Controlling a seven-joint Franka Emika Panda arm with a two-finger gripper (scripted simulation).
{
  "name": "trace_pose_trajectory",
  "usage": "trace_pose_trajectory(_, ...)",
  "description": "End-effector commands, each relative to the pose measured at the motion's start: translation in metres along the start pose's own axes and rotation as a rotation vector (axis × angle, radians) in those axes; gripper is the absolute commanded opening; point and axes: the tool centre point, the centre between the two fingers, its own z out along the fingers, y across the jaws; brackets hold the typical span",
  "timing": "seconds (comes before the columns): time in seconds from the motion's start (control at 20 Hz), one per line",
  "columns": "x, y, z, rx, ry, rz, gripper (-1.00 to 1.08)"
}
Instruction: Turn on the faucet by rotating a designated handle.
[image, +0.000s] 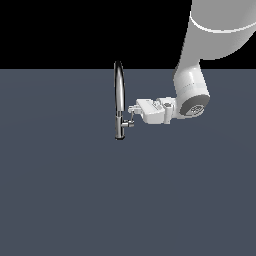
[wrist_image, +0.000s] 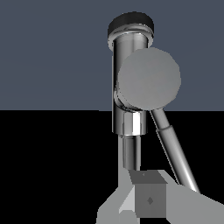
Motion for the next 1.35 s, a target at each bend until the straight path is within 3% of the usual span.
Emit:
trace_pose_trajectory(0.0, 0.002, 0.005, -0.001, 0.000, 0.000, 0.001, -1.00)
trace_pose_trajectory(0.75, 0.023, 0.049, -0.006, 0.003, 0.002, 0.001, -1.00)
trace_pose_trajectory(0.85, 0.011, 0.039, 0.002, -0.007, -0.002, -0.019, -1.00)
trace_pose_trajectory(1.3, 0.069, 0.061, -0.006, 0.003, 0.002, 0.000, -1.00)
